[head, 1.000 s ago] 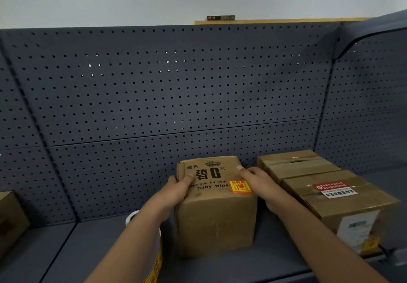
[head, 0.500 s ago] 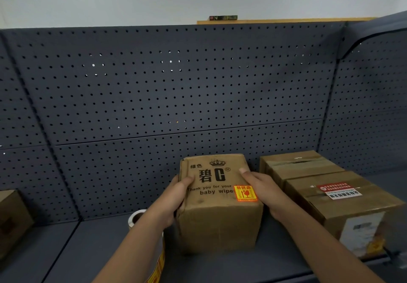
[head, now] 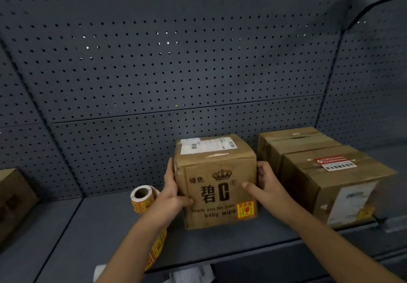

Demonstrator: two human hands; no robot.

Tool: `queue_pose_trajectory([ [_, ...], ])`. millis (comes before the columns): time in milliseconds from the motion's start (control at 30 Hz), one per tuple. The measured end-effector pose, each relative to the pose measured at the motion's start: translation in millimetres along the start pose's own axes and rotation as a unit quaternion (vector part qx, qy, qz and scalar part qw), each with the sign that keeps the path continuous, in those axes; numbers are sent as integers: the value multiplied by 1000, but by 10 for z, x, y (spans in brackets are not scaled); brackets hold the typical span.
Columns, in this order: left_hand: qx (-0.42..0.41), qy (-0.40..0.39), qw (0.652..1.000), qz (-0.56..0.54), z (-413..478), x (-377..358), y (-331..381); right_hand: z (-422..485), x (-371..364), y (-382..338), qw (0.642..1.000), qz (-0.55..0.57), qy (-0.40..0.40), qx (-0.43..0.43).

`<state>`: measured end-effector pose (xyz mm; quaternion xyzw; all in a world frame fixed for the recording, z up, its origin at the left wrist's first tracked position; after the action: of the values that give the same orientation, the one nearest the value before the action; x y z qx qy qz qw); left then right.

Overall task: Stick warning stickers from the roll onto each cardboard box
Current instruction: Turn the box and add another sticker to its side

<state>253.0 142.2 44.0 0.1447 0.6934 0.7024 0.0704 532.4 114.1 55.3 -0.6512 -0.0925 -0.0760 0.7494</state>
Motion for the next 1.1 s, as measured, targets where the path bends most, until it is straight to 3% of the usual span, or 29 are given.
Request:
queue_pose_trajectory([
  [200,-68,19,994,86,-176,-174,-298,-142,18,384,1000,-13,7,-5],
  [400,-54,-9,998,21,-366,-237,-156,-248,24,320,997,68,-18,37],
  [567,-42,98,994,-9,-110,-32,74,-143,78,-47,991,87,82,63],
  [733,39,139,986,-77,244,-46,196,300,169,-99,985,95,142,-23],
  [933,93,132,977,-138,358,-118,290,425,41,-54,973,185,69,-115],
  [1100,110,103,966,-209,365,-120,226,377,-76,-108,957,239,57,-158],
])
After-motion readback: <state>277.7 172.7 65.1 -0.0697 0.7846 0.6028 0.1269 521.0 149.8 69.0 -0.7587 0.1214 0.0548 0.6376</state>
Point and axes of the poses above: each hand's wrist, its own z-axis towards the middle knuckle, its own x-axis out of the back of the hand, y = z × x, the point moved 3 cm from there along z, towards the middle knuckle
